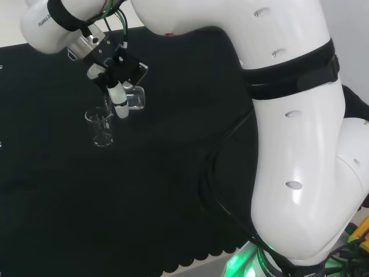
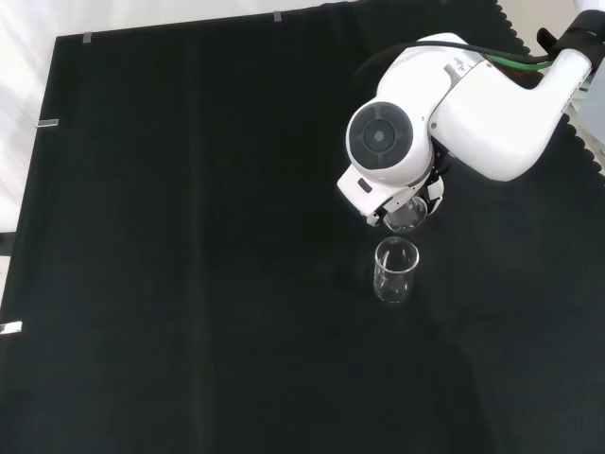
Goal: Pour the water from the handheld beaker into the one on the table.
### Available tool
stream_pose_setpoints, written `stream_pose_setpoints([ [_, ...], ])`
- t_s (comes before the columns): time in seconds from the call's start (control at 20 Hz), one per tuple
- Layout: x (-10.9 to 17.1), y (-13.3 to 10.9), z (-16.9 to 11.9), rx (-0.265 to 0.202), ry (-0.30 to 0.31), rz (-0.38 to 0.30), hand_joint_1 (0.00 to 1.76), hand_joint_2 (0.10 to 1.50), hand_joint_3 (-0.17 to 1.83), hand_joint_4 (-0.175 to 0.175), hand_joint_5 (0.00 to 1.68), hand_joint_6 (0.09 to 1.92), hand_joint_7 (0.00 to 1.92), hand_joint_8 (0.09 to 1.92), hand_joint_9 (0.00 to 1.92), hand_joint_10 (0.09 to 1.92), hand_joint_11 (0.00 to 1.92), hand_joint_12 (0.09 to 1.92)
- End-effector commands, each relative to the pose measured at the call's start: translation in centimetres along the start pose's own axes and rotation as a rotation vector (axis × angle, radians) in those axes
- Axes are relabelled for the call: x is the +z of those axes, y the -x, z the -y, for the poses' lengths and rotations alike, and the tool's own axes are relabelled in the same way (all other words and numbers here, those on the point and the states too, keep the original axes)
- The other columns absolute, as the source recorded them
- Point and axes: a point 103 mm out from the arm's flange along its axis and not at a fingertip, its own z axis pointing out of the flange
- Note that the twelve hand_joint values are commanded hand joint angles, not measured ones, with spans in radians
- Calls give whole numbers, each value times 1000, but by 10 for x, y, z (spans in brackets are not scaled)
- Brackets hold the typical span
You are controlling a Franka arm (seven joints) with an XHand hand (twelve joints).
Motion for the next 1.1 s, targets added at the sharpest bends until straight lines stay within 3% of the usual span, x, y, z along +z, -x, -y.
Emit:
stream_pose_setpoints([
  [0.05, -1, -2, 0, -7, 13, -14, 1440, 549, 708, -175, 1411, 393, 1437, 486, 1596, 87, 1351, 699],
  [0.5, -13, -12, -4, -6, -8, 18, 1440, 549, 708, -175, 1411, 394, 1436, 487, 1597, 87, 1351, 698],
  [1.1, -9, -3, -2, -2, -17, 28, 1440, 549, 708, -175, 1410, 395, 1436, 488, 1597, 87, 1352, 697],
])
